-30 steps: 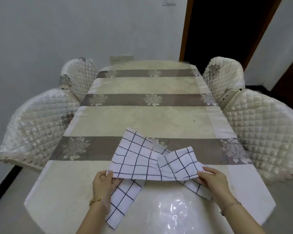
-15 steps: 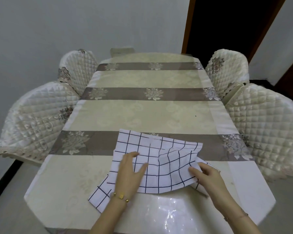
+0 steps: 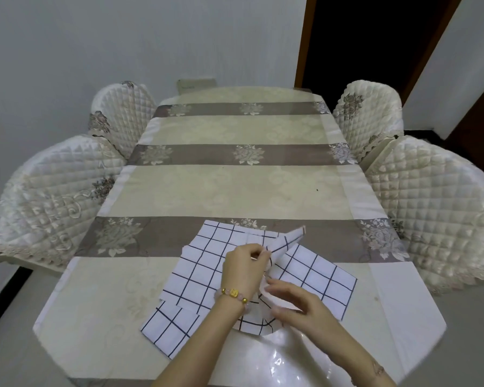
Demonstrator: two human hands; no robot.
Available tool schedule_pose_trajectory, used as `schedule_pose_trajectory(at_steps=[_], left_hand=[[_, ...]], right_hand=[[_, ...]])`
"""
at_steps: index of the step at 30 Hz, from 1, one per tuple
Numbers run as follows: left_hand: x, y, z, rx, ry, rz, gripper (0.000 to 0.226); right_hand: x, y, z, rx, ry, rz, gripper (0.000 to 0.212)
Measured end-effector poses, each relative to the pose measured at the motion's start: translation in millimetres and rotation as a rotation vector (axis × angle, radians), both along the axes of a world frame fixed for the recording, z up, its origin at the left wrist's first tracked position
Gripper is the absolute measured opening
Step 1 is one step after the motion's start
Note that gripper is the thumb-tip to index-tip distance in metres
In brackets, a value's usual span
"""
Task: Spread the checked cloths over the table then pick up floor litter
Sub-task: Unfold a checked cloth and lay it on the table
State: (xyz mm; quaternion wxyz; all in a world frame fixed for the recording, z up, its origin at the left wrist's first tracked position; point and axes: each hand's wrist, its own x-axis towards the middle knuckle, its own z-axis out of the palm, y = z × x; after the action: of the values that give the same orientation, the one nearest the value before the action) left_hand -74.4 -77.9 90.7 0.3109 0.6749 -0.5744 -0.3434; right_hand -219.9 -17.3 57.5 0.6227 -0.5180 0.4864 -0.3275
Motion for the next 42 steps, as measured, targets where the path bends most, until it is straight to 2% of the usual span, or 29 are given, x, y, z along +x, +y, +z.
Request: schedule_pose_trajectory(at_steps=[3,5,7,9,12,15,18,21,25,29,32,39,42], left_hand=[[13,7,-6,0.048,0.197,0.06,0.04],[19,11,-11,0.1,0.333,0.107,0.044],[22,14,-14,0.118,0.419,0.158,0.034],[23,17,-16,0.125,0.462,0.196,0.018],[27,20,-19,0.127,0.483,0.222,0.009],[31,22,-20,0.124,0.469,0.183,0.008],[38,27,-19,0.173,0.499,0.041,0.009],[43,32,-12,0.163,0.544,-0.1,0.01],[36,30,1,0.02,0.447,-0.009,0.01],[21,30,6,0.077,0.454,0.085,0.02],[17,30,5,0.098,0.432,0.073,0.013],[21,32,2,0.171,0.617,0.108,0.017],[23,30,1,0.234,0.752,0.182,0.017]], right_hand=[[-7,-13,8,0.088,-0.126,-0.128,0.032],[-5,-26,14,0.095,-0.143,-0.245,0.028],[1,-38,20,0.099,-0.143,-0.306,0.022],[9,-46,25,0.11,-0.148,-0.341,0.027],[14,-57,31,0.186,-0.176,-0.376,0.037],[16,-64,38,0.214,-0.18,-0.336,0.018],[21,-64,40,0.14,-0.09,-0.317,0.016],[25,-60,36,0.104,-0.085,-0.331,0.014],[34,-51,34,0.121,-0.158,-0.315,0.021],[41,-43,34,0.125,-0.186,-0.293,0.03],[43,-38,36,0.098,-0.212,-0.317,0.026],[42,-39,36,0.101,-0.226,-0.331,0.029],[42,-41,36,0.119,-0.22,-0.335,0.028]])
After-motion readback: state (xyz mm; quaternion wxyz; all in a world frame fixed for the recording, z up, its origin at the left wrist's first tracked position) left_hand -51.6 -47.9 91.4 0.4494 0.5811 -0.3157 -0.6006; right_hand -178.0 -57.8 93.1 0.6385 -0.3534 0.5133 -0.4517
